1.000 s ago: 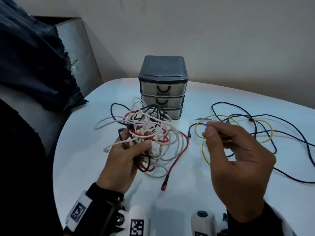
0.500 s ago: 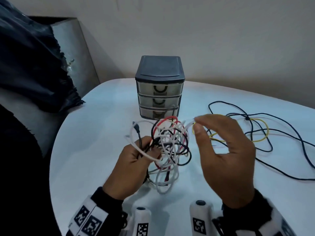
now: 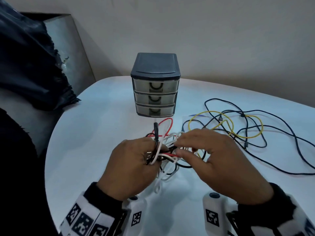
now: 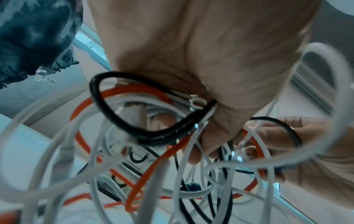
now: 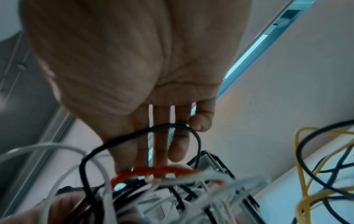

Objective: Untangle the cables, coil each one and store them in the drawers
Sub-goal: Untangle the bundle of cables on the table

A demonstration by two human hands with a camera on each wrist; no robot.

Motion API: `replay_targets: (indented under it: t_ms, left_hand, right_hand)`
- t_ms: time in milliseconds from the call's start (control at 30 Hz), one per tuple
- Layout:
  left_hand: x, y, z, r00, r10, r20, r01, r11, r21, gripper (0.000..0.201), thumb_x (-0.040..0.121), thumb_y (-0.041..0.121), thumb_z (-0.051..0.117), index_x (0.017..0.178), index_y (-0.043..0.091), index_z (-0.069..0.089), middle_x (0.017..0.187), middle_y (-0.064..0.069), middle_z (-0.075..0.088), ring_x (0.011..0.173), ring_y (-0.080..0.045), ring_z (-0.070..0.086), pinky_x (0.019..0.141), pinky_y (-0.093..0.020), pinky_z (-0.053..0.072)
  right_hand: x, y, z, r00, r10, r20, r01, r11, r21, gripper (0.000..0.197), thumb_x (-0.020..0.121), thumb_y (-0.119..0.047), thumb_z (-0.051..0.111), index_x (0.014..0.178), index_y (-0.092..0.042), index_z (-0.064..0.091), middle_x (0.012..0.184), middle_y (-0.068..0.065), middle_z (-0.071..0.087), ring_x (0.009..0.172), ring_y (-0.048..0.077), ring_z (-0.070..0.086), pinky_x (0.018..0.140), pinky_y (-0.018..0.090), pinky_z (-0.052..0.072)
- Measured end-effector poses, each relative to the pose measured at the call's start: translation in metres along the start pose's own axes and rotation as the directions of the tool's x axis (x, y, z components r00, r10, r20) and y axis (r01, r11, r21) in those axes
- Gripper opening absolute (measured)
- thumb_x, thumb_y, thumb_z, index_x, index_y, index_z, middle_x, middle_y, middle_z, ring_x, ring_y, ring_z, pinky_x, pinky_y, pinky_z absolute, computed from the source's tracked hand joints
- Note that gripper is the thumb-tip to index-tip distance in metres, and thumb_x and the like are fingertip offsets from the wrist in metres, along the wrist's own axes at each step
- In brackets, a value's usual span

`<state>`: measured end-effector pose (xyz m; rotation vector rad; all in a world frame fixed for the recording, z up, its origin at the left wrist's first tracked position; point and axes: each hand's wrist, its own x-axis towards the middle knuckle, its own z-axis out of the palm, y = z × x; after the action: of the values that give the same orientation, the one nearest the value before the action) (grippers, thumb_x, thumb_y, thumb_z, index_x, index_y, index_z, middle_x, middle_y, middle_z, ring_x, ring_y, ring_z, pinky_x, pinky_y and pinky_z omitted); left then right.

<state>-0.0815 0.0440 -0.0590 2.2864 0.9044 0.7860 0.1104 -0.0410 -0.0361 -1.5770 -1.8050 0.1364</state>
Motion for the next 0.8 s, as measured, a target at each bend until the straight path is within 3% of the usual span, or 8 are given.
replay_targets:
  t_ms: [200, 300, 400, 500, 567, 633, 733, 800]
  left_hand:
    - [0.0, 0.003, 0.0, 0.999, -0.04, 0.006, 0.04, 0.999, -0.024, 0.024, 0.073, 0.048, 0.068, 0.094, 0.037, 0.071, 0.076, 0.018, 0.069, 0.067, -0.005, 0.064, 0.061, -0.036, 0.053]
    - [-0.002, 0.002, -0.002, 0.997, -0.054, 0.048, 0.061, 0.985, -0.159, 0.026, 0.076, 0.053, 0.067, 0.096, 0.038, 0.074, 0.082, 0.022, 0.071, 0.074, 0.003, 0.065, 0.069, -0.035, 0.056]
    - [-0.002, -0.004, -0.001, 0.992, -0.097, 0.084, 0.114, 0.968, -0.225, 0.026, 0.078, 0.046, 0.073, 0.102, 0.036, 0.075, 0.094, 0.02, 0.075, 0.089, -0.003, 0.071, 0.08, -0.041, 0.057]
    - [-0.003, -0.005, 0.001, 0.992, -0.087, 0.086, 0.099, 0.985, -0.143, 0.02, 0.079, 0.044, 0.072, 0.098, 0.037, 0.075, 0.088, 0.022, 0.073, 0.082, -0.003, 0.07, 0.074, -0.039, 0.056]
    - [-0.003, -0.004, 0.0, 0.993, -0.082, 0.082, 0.09, 0.99, -0.107, 0.019, 0.08, 0.045, 0.07, 0.098, 0.04, 0.074, 0.087, 0.025, 0.072, 0.082, 0.0, 0.068, 0.072, -0.036, 0.056]
    - [-0.002, -0.004, -0.001, 0.994, -0.075, 0.085, 0.081, 0.994, -0.074, 0.02, 0.081, 0.047, 0.068, 0.099, 0.04, 0.074, 0.086, 0.025, 0.071, 0.081, 0.0, 0.068, 0.071, -0.035, 0.055]
    - [-0.003, -0.005, -0.001, 0.994, -0.063, 0.091, 0.066, 0.997, -0.03, 0.018, 0.082, 0.038, 0.073, 0.099, 0.041, 0.073, 0.087, 0.029, 0.069, 0.081, 0.006, 0.064, 0.07, -0.025, 0.051]
    - [-0.003, -0.007, -0.001, 0.993, -0.062, 0.097, 0.064, 0.998, -0.017, 0.021, 0.083, 0.029, 0.076, 0.099, 0.041, 0.074, 0.088, 0.031, 0.068, 0.084, 0.008, 0.064, 0.072, -0.022, 0.049]
  right_hand:
    - [-0.005, -0.001, -0.001, 0.996, -0.035, 0.085, 0.042, 0.996, -0.078, 0.019, 0.088, -0.043, 0.058, 0.093, -0.034, 0.074, 0.079, -0.019, 0.063, 0.077, 0.008, 0.054, 0.068, 0.034, 0.049]
    - [-0.001, 0.002, 0.0, 0.976, 0.015, -0.218, -0.028, 0.998, -0.057, 0.01, 0.091, -0.025, 0.062, 0.089, -0.024, 0.072, 0.076, -0.014, 0.061, 0.072, 0.009, 0.054, 0.07, 0.027, 0.048]
    - [0.005, 0.012, -0.012, 0.816, 0.251, -0.521, -0.214, 0.968, 0.131, 0.009, 0.092, -0.02, 0.061, 0.091, -0.025, 0.068, 0.081, -0.013, 0.067, 0.072, 0.003, 0.059, 0.069, 0.011, 0.041]
    - [0.003, 0.014, -0.008, 0.889, 0.169, -0.426, -0.208, 0.977, -0.047, 0.026, 0.09, -0.017, 0.058, 0.112, -0.024, 0.069, 0.105, -0.007, 0.07, 0.099, 0.015, 0.063, 0.089, 0.026, 0.045]
    - [0.001, 0.01, 0.0, 0.967, -0.055, -0.25, -0.01, 0.968, -0.25, 0.041, 0.084, -0.009, 0.06, 0.123, -0.02, 0.067, 0.12, -0.002, 0.067, 0.112, 0.024, 0.061, 0.097, 0.046, 0.044]
    - [0.0, 0.008, 0.006, 0.98, -0.181, -0.085, 0.137, 0.92, -0.367, 0.044, 0.08, -0.007, 0.06, 0.119, -0.023, 0.069, 0.122, -0.003, 0.068, 0.116, 0.026, 0.06, 0.097, 0.056, 0.042]
    - [-0.003, 0.007, 0.011, 0.986, -0.167, -0.001, 0.151, 0.888, -0.434, 0.04, 0.081, -0.013, 0.053, 0.114, -0.026, 0.07, 0.105, -0.008, 0.07, 0.105, 0.023, 0.063, 0.098, 0.054, 0.042]
    - [-0.005, 0.007, 0.012, 0.985, -0.17, -0.017, 0.149, 0.903, -0.404, 0.026, 0.085, -0.015, 0.06, 0.107, -0.023, 0.073, 0.091, -0.007, 0.07, 0.086, 0.023, 0.064, 0.087, 0.047, 0.048]
